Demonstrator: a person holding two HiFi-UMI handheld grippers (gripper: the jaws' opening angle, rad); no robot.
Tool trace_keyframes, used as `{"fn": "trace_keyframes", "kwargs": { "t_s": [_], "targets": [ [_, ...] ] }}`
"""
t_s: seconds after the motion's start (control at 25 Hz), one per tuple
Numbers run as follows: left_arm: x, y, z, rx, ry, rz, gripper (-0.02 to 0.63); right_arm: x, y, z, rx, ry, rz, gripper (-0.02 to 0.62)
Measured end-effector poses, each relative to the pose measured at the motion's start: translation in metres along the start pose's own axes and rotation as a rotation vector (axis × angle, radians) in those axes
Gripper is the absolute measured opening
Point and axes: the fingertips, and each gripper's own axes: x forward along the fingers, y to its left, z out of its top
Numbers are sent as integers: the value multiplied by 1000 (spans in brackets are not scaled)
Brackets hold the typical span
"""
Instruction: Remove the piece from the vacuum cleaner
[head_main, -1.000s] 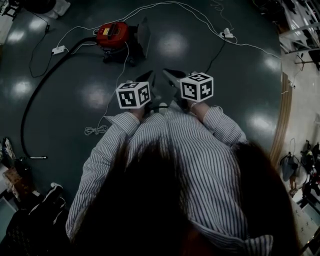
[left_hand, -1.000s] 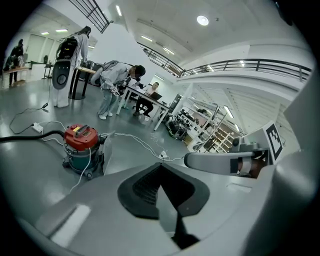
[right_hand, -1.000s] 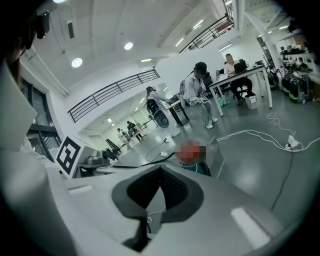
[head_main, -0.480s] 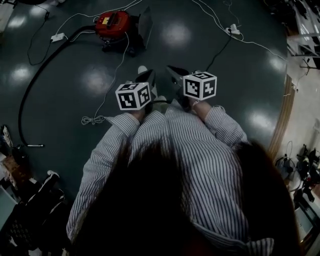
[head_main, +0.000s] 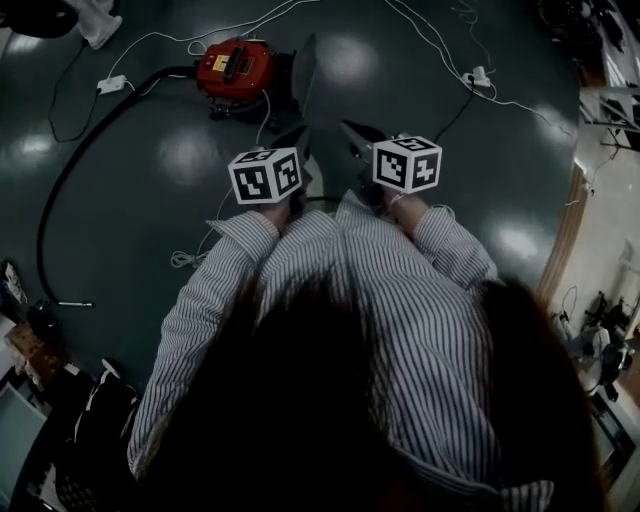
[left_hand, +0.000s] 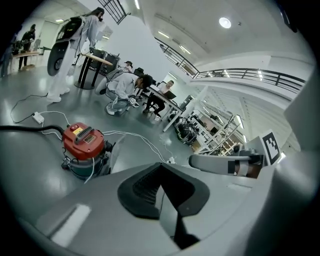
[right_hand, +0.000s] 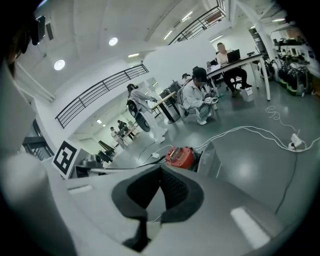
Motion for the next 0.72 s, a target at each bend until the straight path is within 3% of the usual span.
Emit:
{"fn": "trace_keyframes", "kwargs": {
  "t_s": [0.28,0.72],
  "targets": [
    [30,49,61,11,22,6,6,63,-16,58,62,3,-62,2],
    [61,95,30,-161,119,67,6,118,-42,30,149,183,-60,2]
  ]
}}
